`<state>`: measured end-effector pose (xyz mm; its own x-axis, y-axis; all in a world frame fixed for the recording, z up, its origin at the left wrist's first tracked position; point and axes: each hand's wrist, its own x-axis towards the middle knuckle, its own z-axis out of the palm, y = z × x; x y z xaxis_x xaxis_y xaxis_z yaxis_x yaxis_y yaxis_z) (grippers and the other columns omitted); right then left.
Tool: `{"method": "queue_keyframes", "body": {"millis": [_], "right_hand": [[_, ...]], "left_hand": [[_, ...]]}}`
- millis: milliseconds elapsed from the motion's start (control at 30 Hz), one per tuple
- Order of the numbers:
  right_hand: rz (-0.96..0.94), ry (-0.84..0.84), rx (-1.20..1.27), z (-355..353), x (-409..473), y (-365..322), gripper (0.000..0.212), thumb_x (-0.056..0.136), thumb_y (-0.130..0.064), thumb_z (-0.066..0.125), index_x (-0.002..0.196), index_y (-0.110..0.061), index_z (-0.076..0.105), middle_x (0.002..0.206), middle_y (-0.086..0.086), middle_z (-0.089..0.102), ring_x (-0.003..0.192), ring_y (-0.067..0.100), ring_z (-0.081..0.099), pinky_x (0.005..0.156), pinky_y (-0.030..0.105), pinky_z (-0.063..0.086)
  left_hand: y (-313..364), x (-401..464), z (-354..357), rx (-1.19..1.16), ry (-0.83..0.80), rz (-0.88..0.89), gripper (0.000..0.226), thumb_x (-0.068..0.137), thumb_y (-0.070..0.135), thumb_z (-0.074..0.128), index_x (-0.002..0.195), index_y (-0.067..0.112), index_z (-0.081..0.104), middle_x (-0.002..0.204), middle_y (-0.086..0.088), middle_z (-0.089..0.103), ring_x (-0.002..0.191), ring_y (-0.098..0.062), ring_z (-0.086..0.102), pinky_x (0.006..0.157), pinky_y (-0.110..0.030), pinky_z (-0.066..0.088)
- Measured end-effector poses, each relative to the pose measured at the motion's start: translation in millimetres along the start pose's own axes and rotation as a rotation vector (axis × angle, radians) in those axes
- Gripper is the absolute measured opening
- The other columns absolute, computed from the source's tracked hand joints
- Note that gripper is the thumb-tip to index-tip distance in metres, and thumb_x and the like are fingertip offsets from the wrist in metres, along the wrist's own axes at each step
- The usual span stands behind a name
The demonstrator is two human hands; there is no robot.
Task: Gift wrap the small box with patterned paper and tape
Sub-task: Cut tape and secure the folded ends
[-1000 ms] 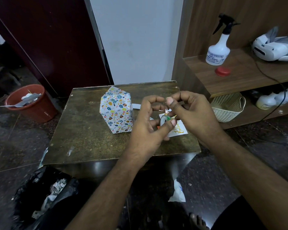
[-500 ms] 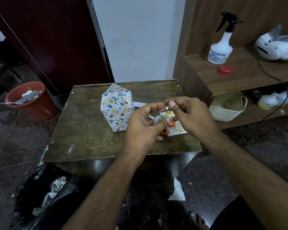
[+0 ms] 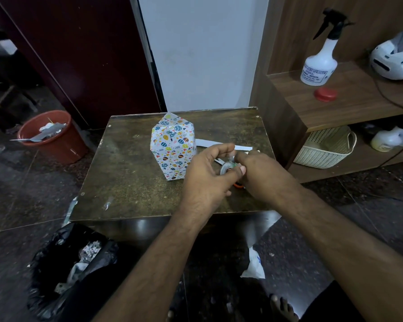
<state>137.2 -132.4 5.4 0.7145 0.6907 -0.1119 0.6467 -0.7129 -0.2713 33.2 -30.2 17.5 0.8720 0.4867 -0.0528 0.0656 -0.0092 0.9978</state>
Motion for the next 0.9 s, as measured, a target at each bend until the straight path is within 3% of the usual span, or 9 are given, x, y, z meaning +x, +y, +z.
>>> {"method": "queue_keyframes", "body": {"millis": [133,267,367,467,633,733,800,900], "right_hand": [[-0.007,-0.03,-0.051,-4.6,-2.2,-6.8,0.03,0.096,-0.026,0.058,0.125,-0.021,0.062,0.117,0.01,0.062,0.106,0.033,0.065,0.081,0.038,0.053],[0.005,0.001,-0.111,-11.0,-6.5,-11.0,0.029,0.092,-0.032,0.061,0.12,-0.021,0.064,0.11,0.004,0.066,0.101,0.029,0.067,0.069,0.032,0.041],[-0.029,0.041,-0.157,-16.0,-8.4,-9.6,0.036,0.091,-0.041,0.061,0.123,-0.023,0.062,0.112,0.004,0.068,0.104,0.029,0.067,0.071,0.032,0.04],[-0.06,0.069,-0.027,-22.4,-8.9,2.6,0.042,0.087,-0.044,0.069,0.124,-0.025,0.061,0.107,0.004,0.07,0.097,0.029,0.067,0.073,0.033,0.048],[-0.148,0.107,0.42,-26.0,-12.7,26.3,0.031,0.088,-0.028,0.075,0.113,-0.03,0.057,0.091,-0.005,0.069,0.064,0.009,0.068,0.063,0.029,0.055],[-0.252,0.053,0.436,-29.2,-18.6,32.2,0.031,0.092,-0.038,0.072,0.115,-0.035,0.051,0.096,-0.009,0.067,0.068,0.011,0.066,0.064,0.024,0.051],[-0.299,-0.011,0.387,-28.4,-21.6,32.6,0.036,0.091,-0.047,0.069,0.118,-0.039,0.046,0.103,-0.012,0.062,0.076,0.009,0.066,0.066,0.024,0.048],[-0.34,-0.099,0.453,-27.9,-22.1,33.6,0.038,0.092,-0.044,0.07,0.123,-0.04,0.048,0.108,-0.014,0.061,0.083,0.011,0.067,0.068,0.021,0.046]], "left_hand": [[-1.2,0.9,-2.2,0.031,0.004,-0.008,0.043,0.085,0.005,0.081,0.119,0.027,0.069,0.087,0.031,0.071,0.078,-0.019,0.068,0.055,-0.035,0.058],[0.4,-1.3,-3.4,0.047,0.017,-0.007,0.043,0.085,0.005,0.081,0.122,0.024,0.07,0.092,0.023,0.073,0.09,-0.028,0.076,0.058,-0.037,0.059],[1.7,-4.1,-5.8,0.058,0.024,0.021,0.044,0.084,0.002,0.081,0.122,0.022,0.07,0.101,0.017,0.075,0.085,-0.02,0.075,0.051,-0.03,0.057],[5.0,-9.7,-9.9,0.061,0.018,0.027,0.044,0.085,0.002,0.08,0.122,0.023,0.07,0.103,0.018,0.075,0.085,-0.014,0.073,0.05,-0.029,0.056],[5.6,-21.4,-21.2,0.081,0.013,0.04,0.04,0.086,0.006,0.081,0.115,0.032,0.069,0.104,0.014,0.074,0.09,-0.032,0.075,0.056,-0.036,0.059],[4.9,-23.9,-26.6,0.078,0.031,0.031,0.041,0.087,0.006,0.08,0.119,0.03,0.07,0.109,0.014,0.073,0.083,-0.025,0.074,0.053,-0.032,0.058],[5.4,-24.4,-29.2,0.086,0.038,0.033,0.042,0.086,0.009,0.082,0.117,0.034,0.069,0.109,0.017,0.073,0.086,-0.028,0.075,0.053,-0.033,0.059],[6.7,-25.8,-31.9,0.109,0.053,0.054,0.043,0.084,0.012,0.083,0.116,0.038,0.07,0.107,0.024,0.073,0.088,-0.025,0.076,0.061,-0.038,0.061]]}}
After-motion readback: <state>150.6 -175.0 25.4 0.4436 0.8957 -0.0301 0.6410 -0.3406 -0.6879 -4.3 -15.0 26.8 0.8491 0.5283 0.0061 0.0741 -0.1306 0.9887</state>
